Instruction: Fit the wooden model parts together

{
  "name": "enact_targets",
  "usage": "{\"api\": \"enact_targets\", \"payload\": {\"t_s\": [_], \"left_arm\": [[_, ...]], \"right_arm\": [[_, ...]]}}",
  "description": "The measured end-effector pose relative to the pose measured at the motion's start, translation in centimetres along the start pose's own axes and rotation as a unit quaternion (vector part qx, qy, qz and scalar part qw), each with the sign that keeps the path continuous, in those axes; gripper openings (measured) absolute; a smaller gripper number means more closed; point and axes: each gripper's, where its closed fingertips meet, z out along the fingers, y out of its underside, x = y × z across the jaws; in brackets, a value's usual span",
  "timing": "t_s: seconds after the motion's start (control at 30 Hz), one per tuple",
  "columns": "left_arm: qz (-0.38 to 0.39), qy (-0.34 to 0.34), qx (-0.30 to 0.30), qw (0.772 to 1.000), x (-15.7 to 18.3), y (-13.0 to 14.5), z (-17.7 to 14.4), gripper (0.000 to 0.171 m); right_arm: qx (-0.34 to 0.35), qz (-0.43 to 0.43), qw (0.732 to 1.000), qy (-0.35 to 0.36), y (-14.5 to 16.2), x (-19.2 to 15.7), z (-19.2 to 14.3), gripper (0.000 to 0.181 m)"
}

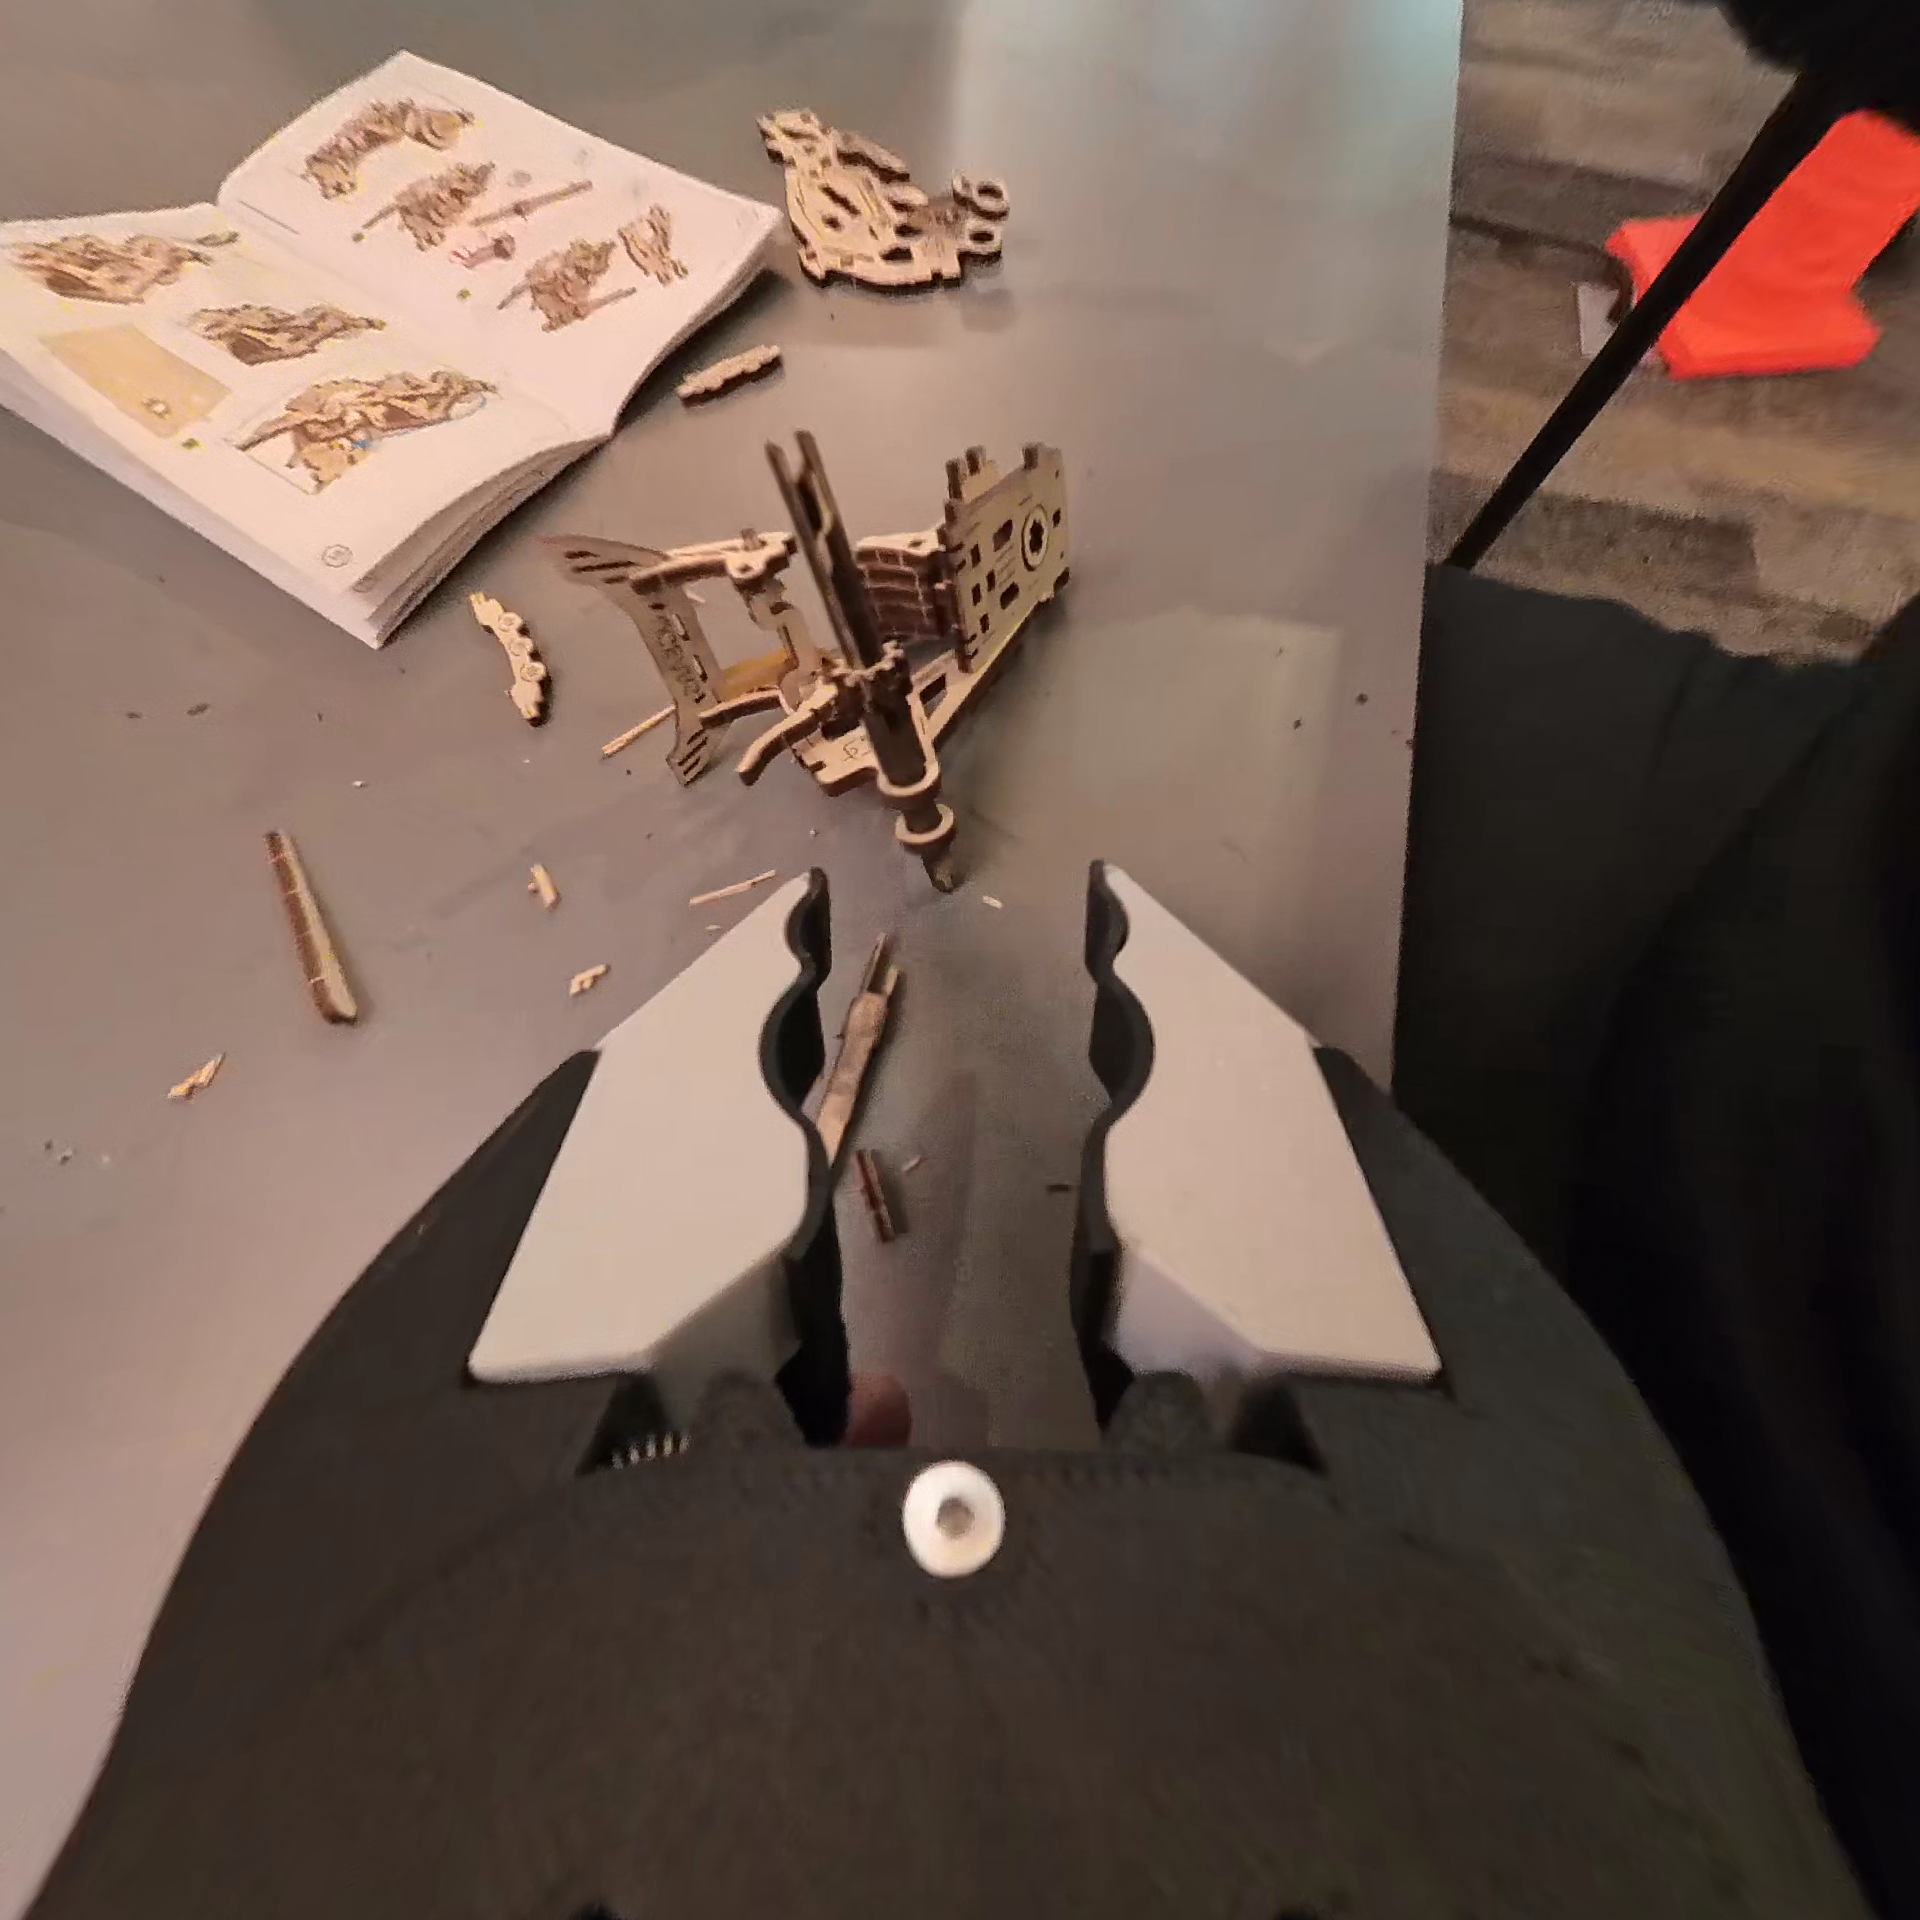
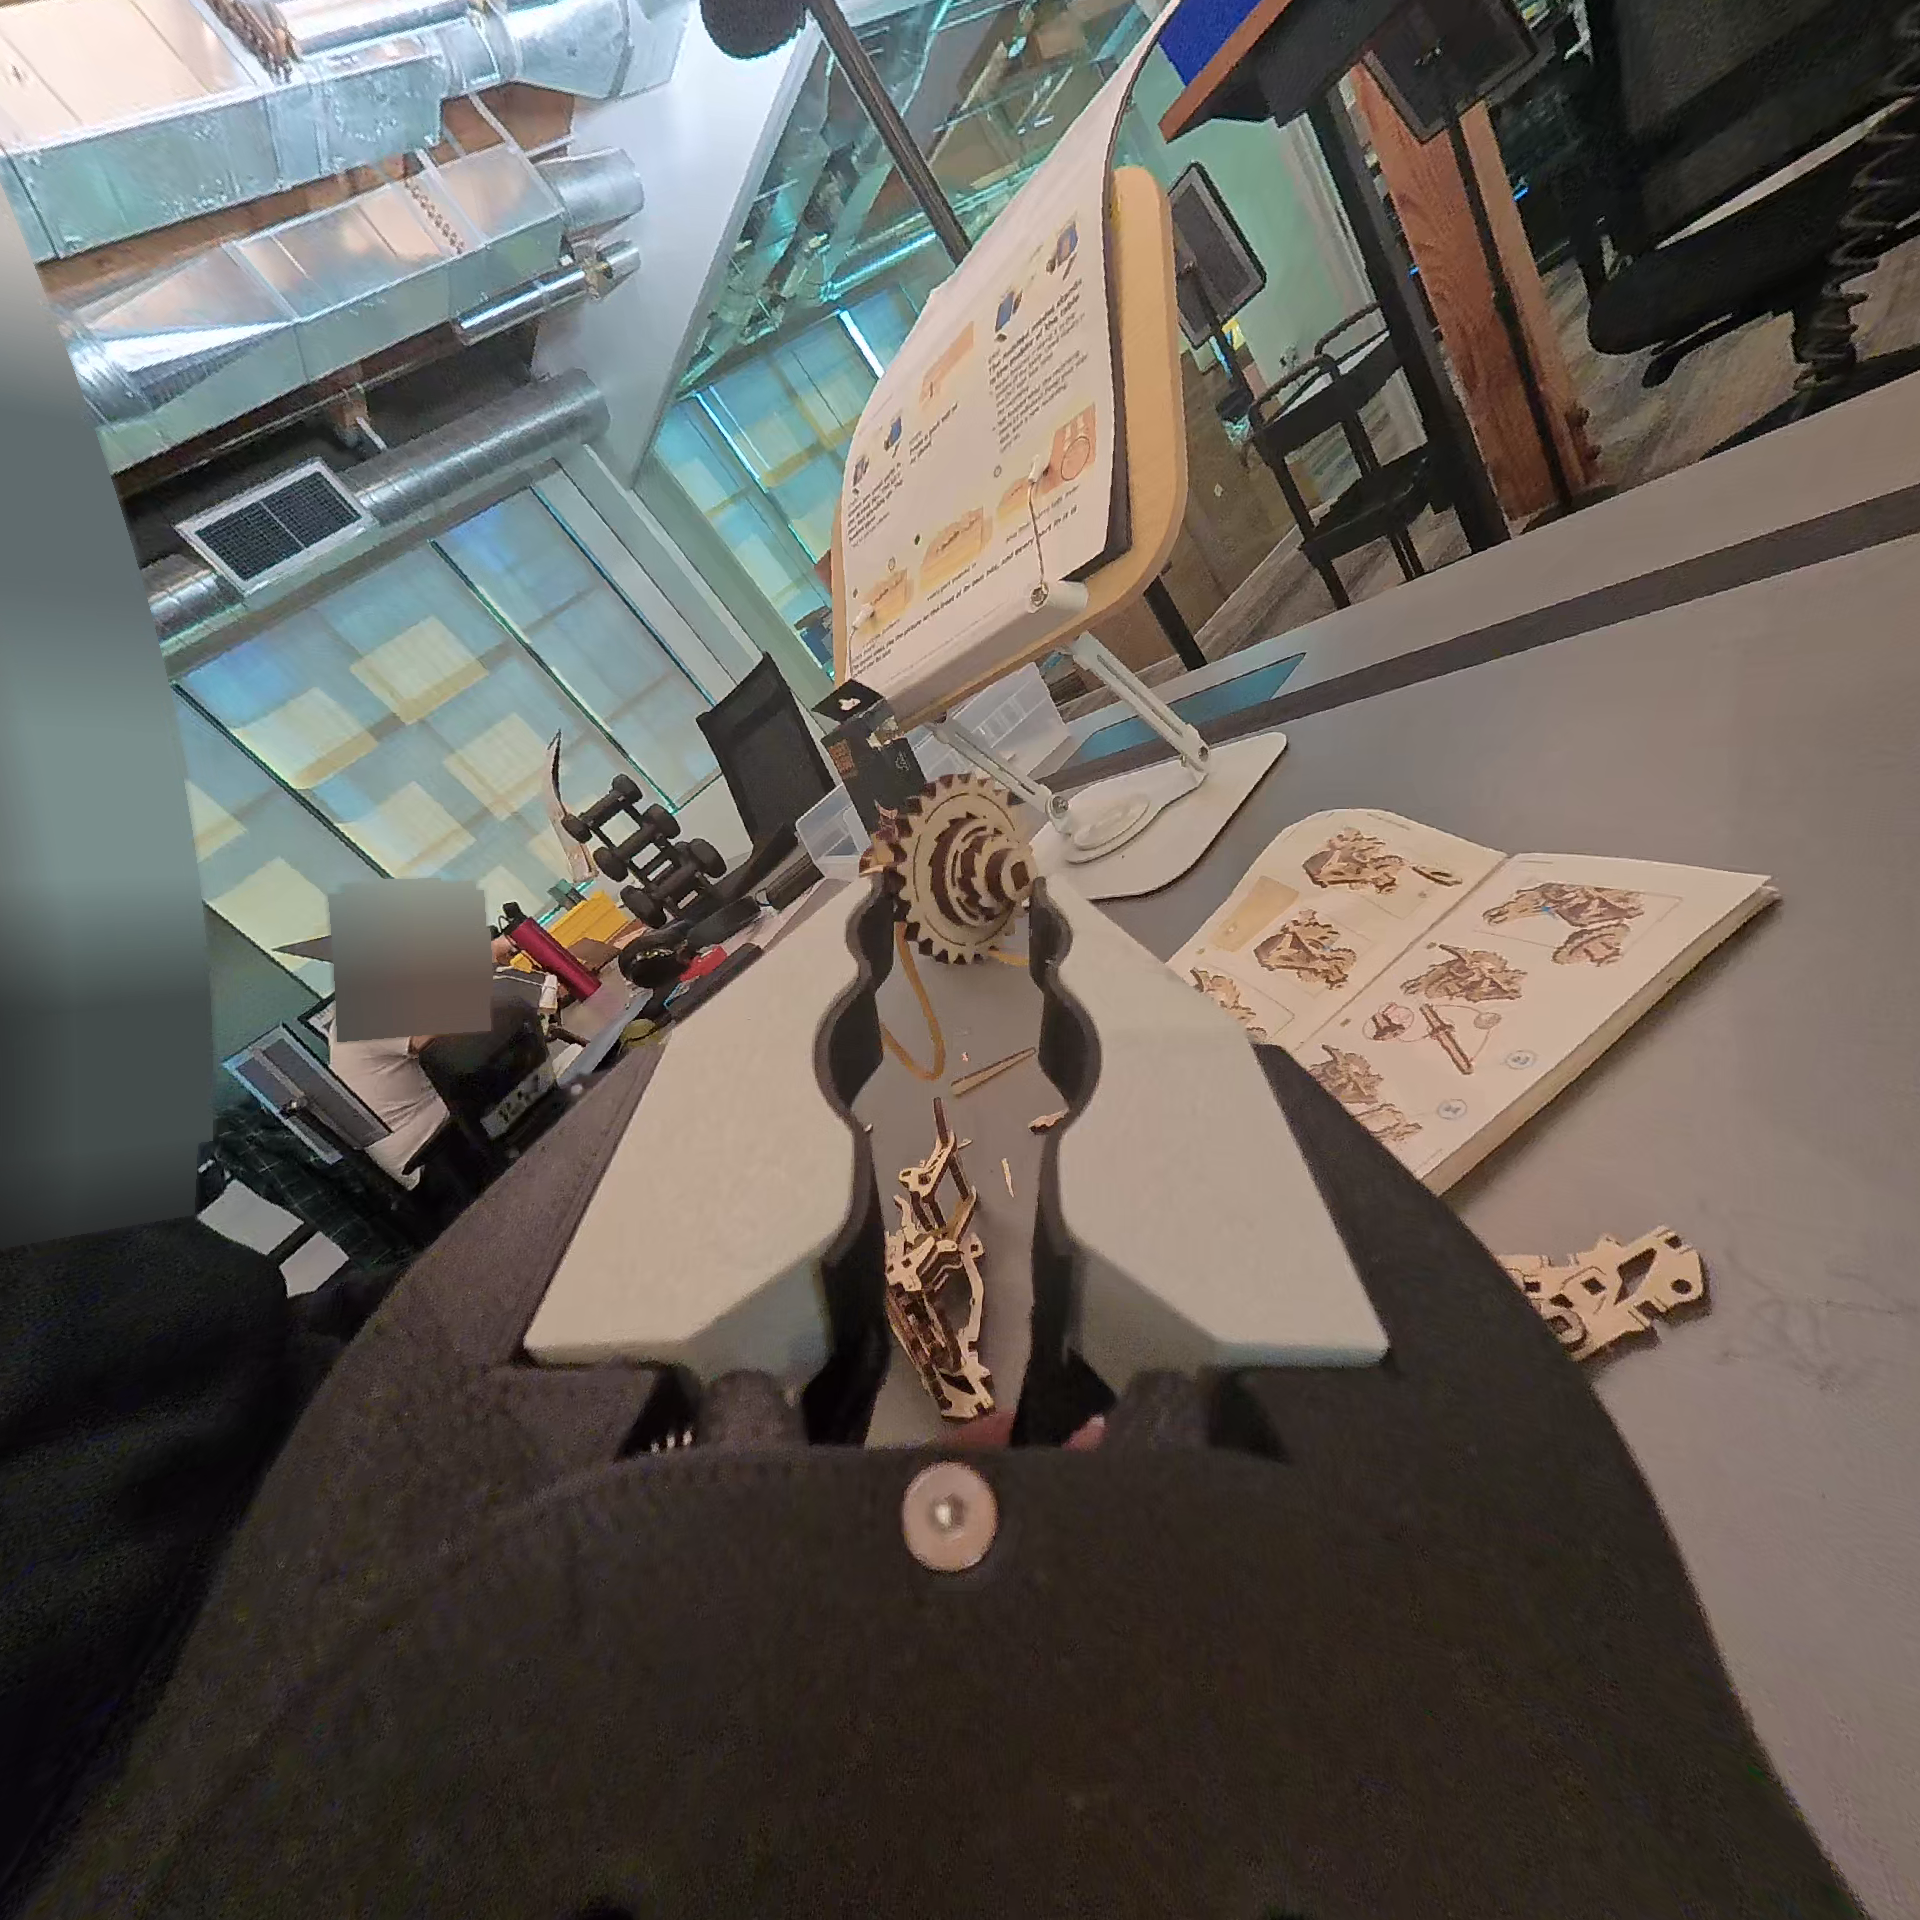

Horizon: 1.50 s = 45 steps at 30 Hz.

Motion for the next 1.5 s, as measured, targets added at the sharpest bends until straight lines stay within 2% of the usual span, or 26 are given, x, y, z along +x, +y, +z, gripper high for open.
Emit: {"api": "enact_targets", "payload": {"t_s": [0.17, 0.3, 0.5, 0.67, 0.83, 1.0, 1.13, 1.23, 1.5], "left_arm": [[-0.004, -0.026, 0.060, 0.998, -1.5, -2.7, -2.2, 0.040], [0.012, -0.062, 0.093, 0.994, -5.2, -5.4, -3.4, 0.033], [0.076, -0.112, 0.068, 0.988, -12.5, -9.0, -2.3, 0.039], [0.072, -0.099, 0.061, 0.991, -16.7, -11.6, 1.2, 0.049], [0.046, -0.078, 0.002, 0.996, -19.8, -11.0, 6.7, 0.069], [0.009, -0.055, -0.051, 0.997, -21.4, -9.0, 11.4, 0.071], [-0.003, -0.046, -0.069, 0.997, -21.7, -8.3, 12.9, 0.065], [0.018, -0.054, -0.077, 0.995, -21.6, -7.9, 13.0, 0.050], [0.024, -0.038, -0.044, 0.998, -20.1, -9.5, 12.9, 0.026]], "right_arm": [[-0.004, -0.004, 1.000, -0.003, 0.3, 0.2, 0.2, 0.023], [-0.008, -0.013, 1.000, 0.004, 0.4, 0.9, 0.2, 0.023], [-0.012, -0.045, 0.999, 0.023, -0.7, 2.7, 0.7, 0.023], [0.002, -0.071, 0.997, 0.021, -2.1, 4.5, 1.7, 0.023], [0.002, -0.067, 0.998, 0.024, -1.8, 7.2, 2.9, 0.023], [0.008, -0.051, 0.999, 0.004, -1.5, 9.1, 4.4, 0.023], [0.016, -0.043, 0.999, -0.001, -1.5, 10.6, 5.1, 0.023], [0.008, -0.044, 0.999, 0.004, -0.6, 11.5, 5.3, 0.023], [0.036, -0.035, 0.999, -0.017, -1.4, 11.3, 4.6, 0.023]]}}
